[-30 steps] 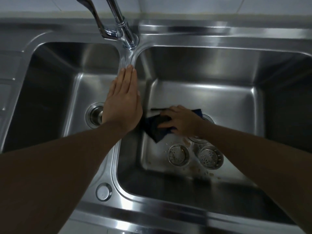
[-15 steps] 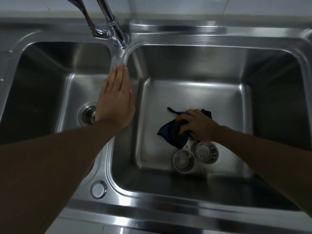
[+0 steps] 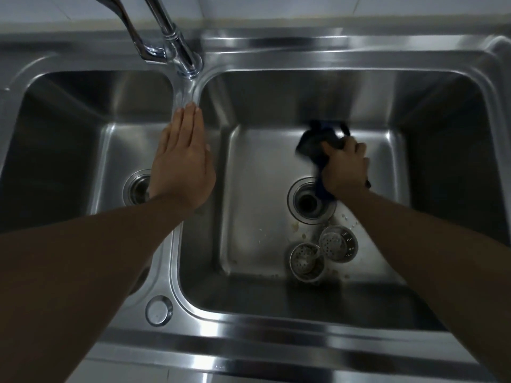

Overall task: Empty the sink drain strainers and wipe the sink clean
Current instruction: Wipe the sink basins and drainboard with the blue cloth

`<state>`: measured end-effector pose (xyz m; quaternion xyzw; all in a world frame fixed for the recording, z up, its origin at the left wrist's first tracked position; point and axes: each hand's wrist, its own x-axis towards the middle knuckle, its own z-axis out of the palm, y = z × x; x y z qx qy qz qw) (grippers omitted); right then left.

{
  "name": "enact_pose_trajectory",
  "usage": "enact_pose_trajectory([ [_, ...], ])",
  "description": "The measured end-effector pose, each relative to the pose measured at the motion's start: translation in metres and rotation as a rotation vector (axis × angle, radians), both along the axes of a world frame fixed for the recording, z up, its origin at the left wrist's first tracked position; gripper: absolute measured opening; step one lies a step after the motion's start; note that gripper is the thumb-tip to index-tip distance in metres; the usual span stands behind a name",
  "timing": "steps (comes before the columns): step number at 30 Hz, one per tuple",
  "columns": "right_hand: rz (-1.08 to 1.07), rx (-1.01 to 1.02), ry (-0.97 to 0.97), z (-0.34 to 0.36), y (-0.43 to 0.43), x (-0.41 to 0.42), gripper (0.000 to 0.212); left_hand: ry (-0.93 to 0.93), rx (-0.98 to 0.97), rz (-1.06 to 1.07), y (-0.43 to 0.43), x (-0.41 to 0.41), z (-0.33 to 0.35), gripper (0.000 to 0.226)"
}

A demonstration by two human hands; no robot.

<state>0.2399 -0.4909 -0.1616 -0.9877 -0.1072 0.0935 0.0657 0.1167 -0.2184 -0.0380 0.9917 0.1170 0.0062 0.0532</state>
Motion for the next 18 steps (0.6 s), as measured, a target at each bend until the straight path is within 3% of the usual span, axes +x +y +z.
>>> enact_pose_trajectory([
  [8,-0.207,-0.134,-0.039,-0.014,-0.1,-0.011,0.062,0.02,0.022,0.001,-0.002,0.001,0.002,0.062],
  [14,0.132,-0.029,-0.074,-0.015,-0.11,-0.035,0.058,0.038,0.029,-0.001,-0.004,0.001,0.004,0.062],
  [18,-0.089,-0.029,-0.001,-0.012,-0.089,-0.03,0.061,0.042,0.032,0.004,-0.005,0.001,0.004,0.062],
])
